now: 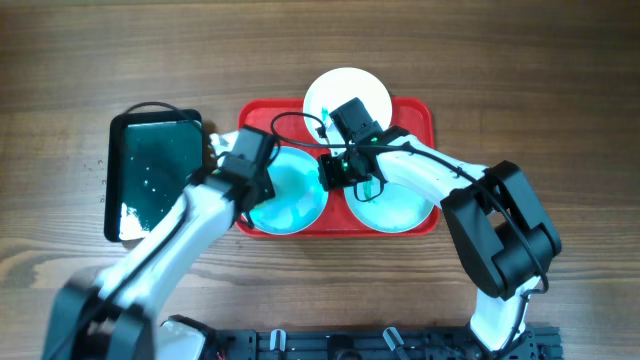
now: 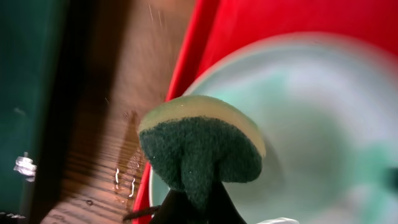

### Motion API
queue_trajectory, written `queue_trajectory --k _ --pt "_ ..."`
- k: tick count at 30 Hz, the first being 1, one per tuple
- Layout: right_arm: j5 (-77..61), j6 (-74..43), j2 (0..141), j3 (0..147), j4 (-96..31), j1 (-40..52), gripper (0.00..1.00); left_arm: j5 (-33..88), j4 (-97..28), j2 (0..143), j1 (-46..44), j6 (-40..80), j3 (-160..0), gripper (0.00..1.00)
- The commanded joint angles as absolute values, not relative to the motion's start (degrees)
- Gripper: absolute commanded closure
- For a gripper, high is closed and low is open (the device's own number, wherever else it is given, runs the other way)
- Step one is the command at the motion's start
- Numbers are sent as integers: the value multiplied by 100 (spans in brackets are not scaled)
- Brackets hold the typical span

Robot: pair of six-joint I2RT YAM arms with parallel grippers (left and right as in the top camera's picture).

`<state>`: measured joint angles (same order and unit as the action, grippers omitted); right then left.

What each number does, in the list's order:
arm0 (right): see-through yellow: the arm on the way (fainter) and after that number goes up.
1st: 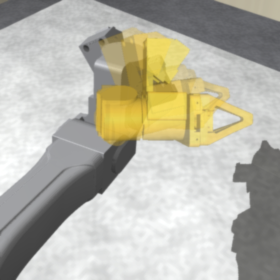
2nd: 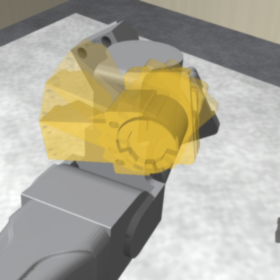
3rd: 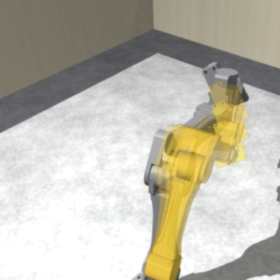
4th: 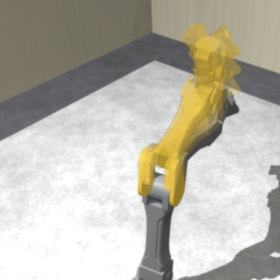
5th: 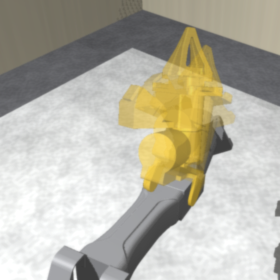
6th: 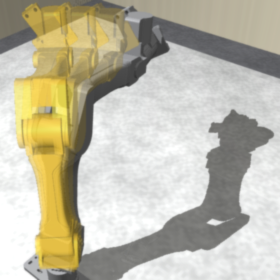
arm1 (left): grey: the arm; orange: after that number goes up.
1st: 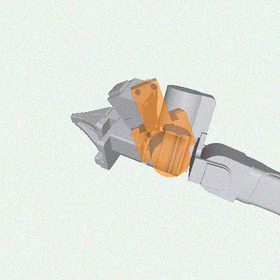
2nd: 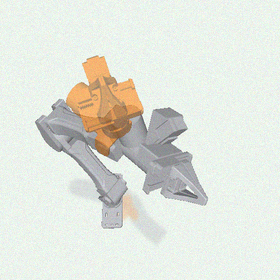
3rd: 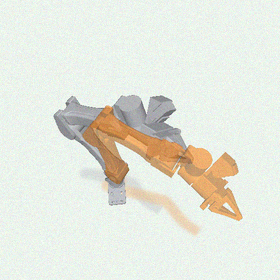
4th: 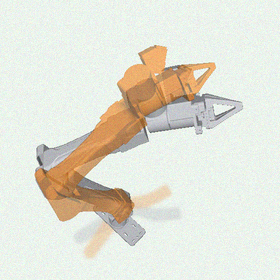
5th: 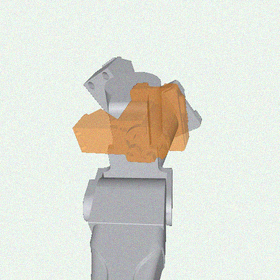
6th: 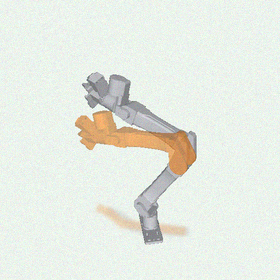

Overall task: Clean dirty plates on tray and stack at the side
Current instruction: 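Return the sponge to the basin with the left gripper, then lift the cleaned plate with the right gripper and place it right of tray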

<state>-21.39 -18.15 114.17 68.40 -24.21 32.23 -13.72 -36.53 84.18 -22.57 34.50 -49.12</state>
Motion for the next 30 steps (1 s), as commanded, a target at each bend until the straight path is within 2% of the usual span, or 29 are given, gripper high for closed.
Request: queue_trajectory --k 1,5,8,15,22,27,28,29,30 --pt "-1900 -1822 11605 6814 -2484 3240 96 -1590 -3557 7096 -1747 3820 -5087 96" --pt "-1900 -1824 11605 6814 -2469 3240 96 -1463 -3531 6882 -336 3800 -5085 96" --pt "-1903 -1844 11605 6814 -2471 3240 96 -548 -3581 7393 768 3782 -5085 96" --pt "-1999 -1973 10991 6919 -2585 3240 96 -451 -3651 7588 1382 3776 -5085 96" --pt "-209 -1745 8903 6919 -3280 3242 96 -451 -2987 8232 1953 3778 -5078 96" --pt "814 -1645 8552 6919 -3531 3441 96 -454 -2709 8884 1955 3778 -5081 92" --pt "1092 -1645 8554 6917 -3577 3573 96 -454 -2668 8952 1957 3778 -5081 90" --pt "1302 -1643 8554 6919 -3583 3688 96 -451 -2626 9037 1957 3778 -5081 83" --pt "1540 -1645 8554 6919 -3583 3817 96 -451 -2609 9111 1957 3778 -5081 64"
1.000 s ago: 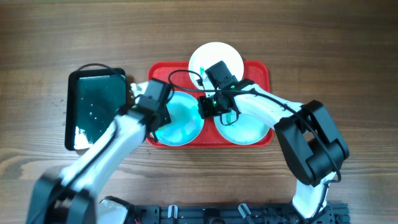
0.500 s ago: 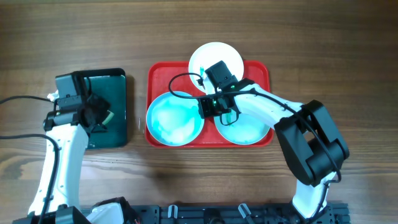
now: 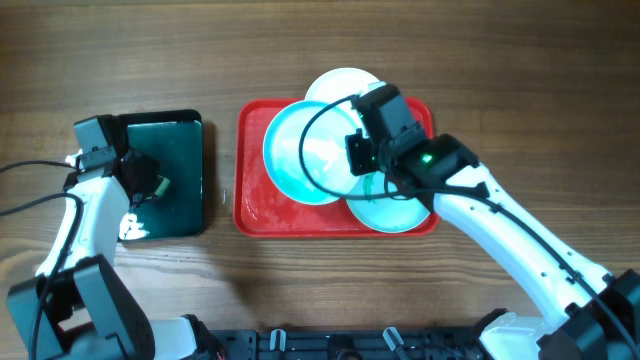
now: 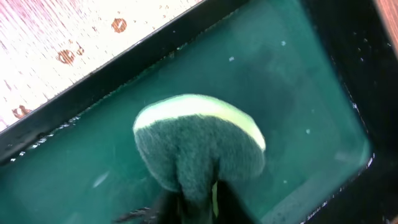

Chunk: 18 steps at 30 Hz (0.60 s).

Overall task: Clean dirty plates on tray and stack at the side
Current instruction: 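Lift the cleaned plate with the right gripper and place it right of tray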

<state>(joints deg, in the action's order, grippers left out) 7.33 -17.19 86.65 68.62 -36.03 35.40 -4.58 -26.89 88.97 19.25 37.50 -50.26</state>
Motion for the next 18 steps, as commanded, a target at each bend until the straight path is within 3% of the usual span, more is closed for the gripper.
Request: queue_trajectory --k 1,2,3,4,6,12,18 --pt "1782 -1647 8554 6919 -3583 3962 96 -449 -2615 9157 1957 3778 -5081 61" --pt "2008 -1645 8554 6919 -3570 4095 96 -438 -2637 9164 1957 3778 -5081 58" --pt "2202 -1643 8554 6925 -3568 4193 96 -355 -2630 9161 1957 3780 -5081 40" --pt "2390 -1481 8554 6956 -3566 4324 96 -191 -2589 9161 1957 3780 -5081 13" --pt "2679 -1297 8554 7017 -3568 4445 96 -191 -2589 9161 1957 3780 -5081 0" --pt "4185 -226 8554 7159 -3378 4897 96 -196 -2591 9161 1957 3780 -5081 0" --pt "5129 1144 8562 7159 -2355 5492 96 -196 -2591 9164 1957 3780 -5081 0"
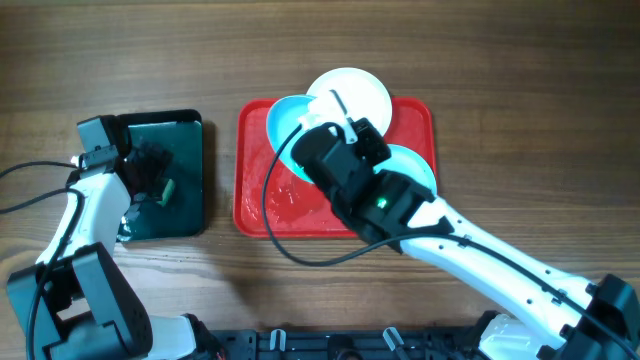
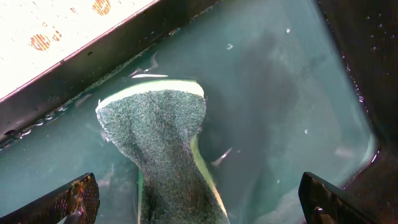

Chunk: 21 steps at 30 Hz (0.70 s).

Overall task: Clean dirty plates on tray and stack at the side
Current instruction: 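Lift the cleaned plate with the right gripper and place it right of tray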

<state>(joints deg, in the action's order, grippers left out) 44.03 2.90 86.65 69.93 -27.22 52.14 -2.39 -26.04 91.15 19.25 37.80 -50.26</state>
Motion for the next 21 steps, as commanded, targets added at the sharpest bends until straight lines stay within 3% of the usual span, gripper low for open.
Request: queue_trajectory --k 1,6,10,12,16,19,21 --pt "5358 1417 8567 7159 -2126 5594 96 -196 -2589 9161 1957 3780 -5081 0" --pt "6525 3763 8593 7157 -764 6219 96 -196 -2591 9161 1957 3780 -5081 0" --pt "6864 3612 8595 7157 -777 6309 96 -196 -2591 9164 1957 3780 -5081 0" --pt "6604 2742 8606 7155 -1050 6230 96 -196 -2591 9164 1957 3778 -5081 0" --pt "4073 -1258 8753 7155 -2764 5205 96 -196 -2589 9161 1957 3780 -5081 0" --pt "272 -2762 8772 7157 -2904 3275 96 -196 -2591 9164 1957 3780 -5081 0" --pt "-1105 -3050 8770 7157 -3050 1916 96 -196 -2589 9161 1957 3780 -5081 0"
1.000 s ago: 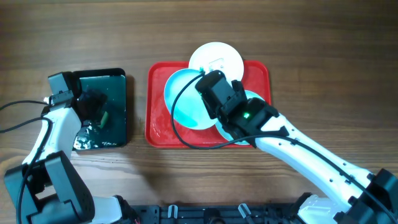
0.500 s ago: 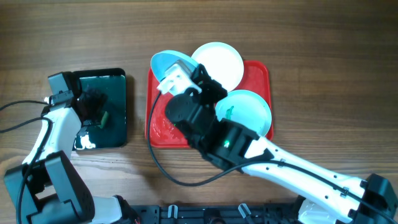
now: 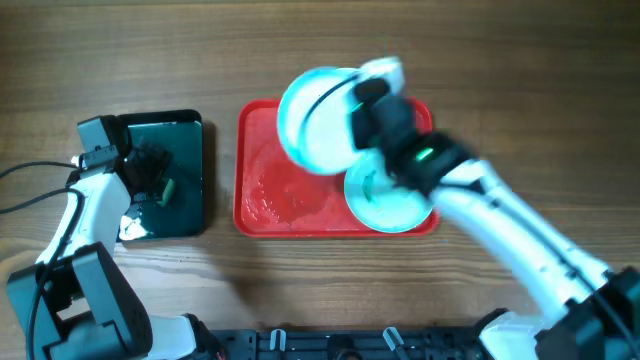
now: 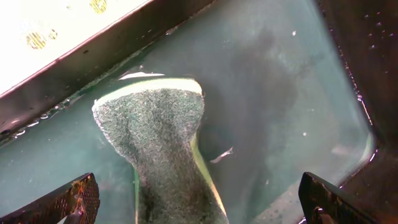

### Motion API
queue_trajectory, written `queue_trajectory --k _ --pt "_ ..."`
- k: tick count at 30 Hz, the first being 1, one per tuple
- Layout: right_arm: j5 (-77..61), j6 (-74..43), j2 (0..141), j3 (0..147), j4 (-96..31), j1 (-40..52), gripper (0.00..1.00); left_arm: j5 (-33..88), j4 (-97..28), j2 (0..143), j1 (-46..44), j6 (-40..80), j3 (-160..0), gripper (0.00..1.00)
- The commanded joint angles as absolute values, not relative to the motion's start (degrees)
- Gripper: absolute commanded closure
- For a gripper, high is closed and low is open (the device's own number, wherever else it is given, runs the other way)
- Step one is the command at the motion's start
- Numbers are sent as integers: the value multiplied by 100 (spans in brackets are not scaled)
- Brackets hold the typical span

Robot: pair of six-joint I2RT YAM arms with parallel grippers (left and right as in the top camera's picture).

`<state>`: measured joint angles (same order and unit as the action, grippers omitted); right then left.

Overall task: Clean dirty plates on tray and stack at the side
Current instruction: 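Lift the cleaned plate with the right gripper and place it right of tray, then grip the white plate rim with the right gripper and pull it closer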

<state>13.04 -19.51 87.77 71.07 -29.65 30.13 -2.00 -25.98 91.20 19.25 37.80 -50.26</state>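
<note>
Over the back of the red tray (image 3: 275, 205), my right gripper (image 3: 364, 104) holds a light blue plate (image 3: 312, 122) raised and blurred. A second teal plate (image 3: 385, 200) lies on the tray's right side, partly under the arm. Left of the tray, the green-and-yellow sponge (image 4: 155, 137) lies loose in the water of the black basin (image 3: 190, 122). My left gripper (image 4: 202, 204) hangs open over it, one finger (image 4: 74, 199) on each side and neither touching it. In the overhead view the left gripper (image 3: 150, 172) is above the basin's middle.
Just behind the tray, a white plate (image 3: 386, 68) rests on the wooden table, mostly hidden by the raised plate and the right arm. The bare tray floor is wet. The basin wall (image 4: 124, 43) runs close behind the sponge.
The right arm has swung to the right and the raised plate now sits over the tray's back middle instead of its back left. The left gripper and sponge have hardly moved.
At first my left gripper held the sponge at the left plate on the tray, with the right gripper between the two plates. Then the left held the sponge over the basin and the right had the plate lifted. Later the sponge lay released in the water.
</note>
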Motion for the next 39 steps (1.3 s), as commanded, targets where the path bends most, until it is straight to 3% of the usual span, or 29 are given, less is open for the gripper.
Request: queue_trajectory --k 1,3,4,5,9,14,19,21,22,27,30,33,35,39 --pt "-1389 -3065 8772 7157 -3299 1111 96 -196 -2589 9161 1957 3780 -5081 0" --pt "-1273 -2976 8790 7157 -3732 69 96 -196 -2589 9164 1957 3780 -5081 0" --pt "-628 -2814 8868 7144 -4178 -910 96 -196 -2589 9161 1957 3780 -5081 0" --pt "-266 -2698 8930 7057 -4270 -1332 96 -196 -2589 9161 1957 3780 -5081 0" --pt "366 -2670 9240 6591 -3997 -2075 96 -196 -2589 9161 1957 3780 -5081 0" --pt "-34 -2255 9990 6473 -3651 -2156 95 -196 -2591 9161 1957 3780 -5081 0" --pt "-821 -1831 9732 6735 -3717 -2071 66 -196 -2591 9161 1957 3780 -5081 0" --pt "-821 -1850 9397 6862 -3776 -1955 37 -196 -2589 9161 1957 3780 -5081 0" --pt "-827 -1986 9137 6908 -3769 -1835 18 -196 -2589 9164 1957 3780 -5081 0" --pt "-1922 -1975 8908 6888 -2982 -558 19 -196 -2591 9161 1957 3778 -5081 0" --pt "-950 -1953 9590 6888 -2069 628 20 -196 -2589 9164 1957 3780 -5081 0" --pt "292 -1909 10440 6888 -1337 1221 20 -196 -2591 9161 1957 3780 -5081 0" --pt "84 -1474 10982 6888 -856 1317 26 -196 -2589 9161 1957 3780 -5081 0" --pt "-141 -926 11684 6888 -305 1428 51 -196 -2591 9161 1957 3780 -5081 0"
